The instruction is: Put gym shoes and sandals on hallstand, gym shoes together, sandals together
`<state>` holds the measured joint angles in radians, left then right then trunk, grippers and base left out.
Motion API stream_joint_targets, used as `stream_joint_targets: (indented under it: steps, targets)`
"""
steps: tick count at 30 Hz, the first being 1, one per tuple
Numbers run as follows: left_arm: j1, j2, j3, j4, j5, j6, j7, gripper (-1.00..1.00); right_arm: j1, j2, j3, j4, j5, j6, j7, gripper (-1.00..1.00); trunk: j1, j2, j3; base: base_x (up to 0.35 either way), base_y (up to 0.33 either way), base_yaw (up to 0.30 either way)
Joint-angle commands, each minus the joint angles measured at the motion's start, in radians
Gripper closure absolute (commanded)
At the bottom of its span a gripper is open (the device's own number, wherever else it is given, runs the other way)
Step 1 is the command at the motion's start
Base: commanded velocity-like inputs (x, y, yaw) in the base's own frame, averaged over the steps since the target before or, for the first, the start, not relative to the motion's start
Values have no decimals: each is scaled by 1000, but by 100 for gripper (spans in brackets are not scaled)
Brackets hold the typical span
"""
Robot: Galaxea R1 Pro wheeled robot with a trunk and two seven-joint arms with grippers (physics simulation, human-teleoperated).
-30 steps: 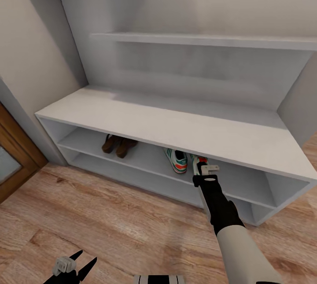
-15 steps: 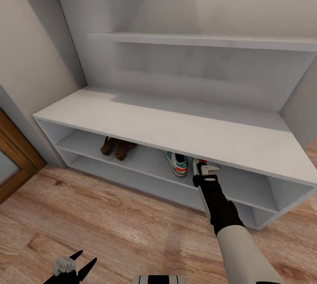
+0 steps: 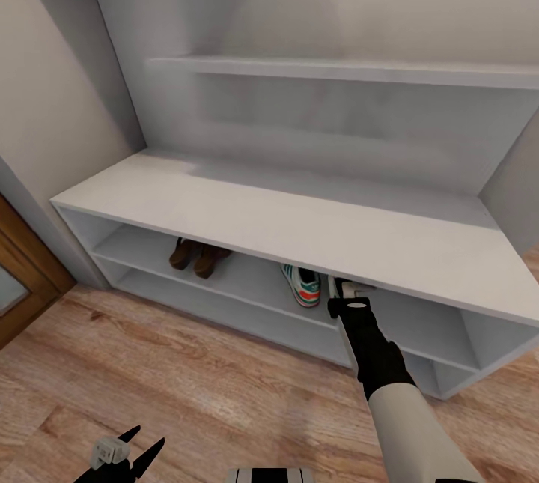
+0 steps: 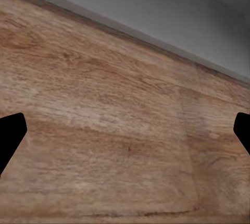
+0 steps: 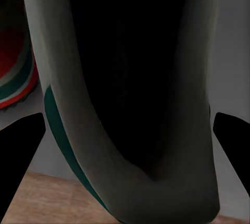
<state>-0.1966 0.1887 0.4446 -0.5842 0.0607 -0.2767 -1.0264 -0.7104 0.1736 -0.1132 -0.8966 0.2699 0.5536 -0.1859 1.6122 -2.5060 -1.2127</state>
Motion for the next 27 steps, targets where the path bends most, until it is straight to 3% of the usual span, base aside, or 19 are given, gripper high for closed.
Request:
stream_joint_targets:
  steps: [1, 27]
  targets:
    - [0, 0, 2, 1, 1, -6, -4, -100, 0, 1, -2, 0, 4, 5, 0, 100, 0, 0, -1, 39, 0, 0]
    - [-1, 0, 3, 1, 1, -6, -4, -100, 0, 1, -2, 0, 5, 5, 0, 100, 0, 0, -1, 37, 0, 0]
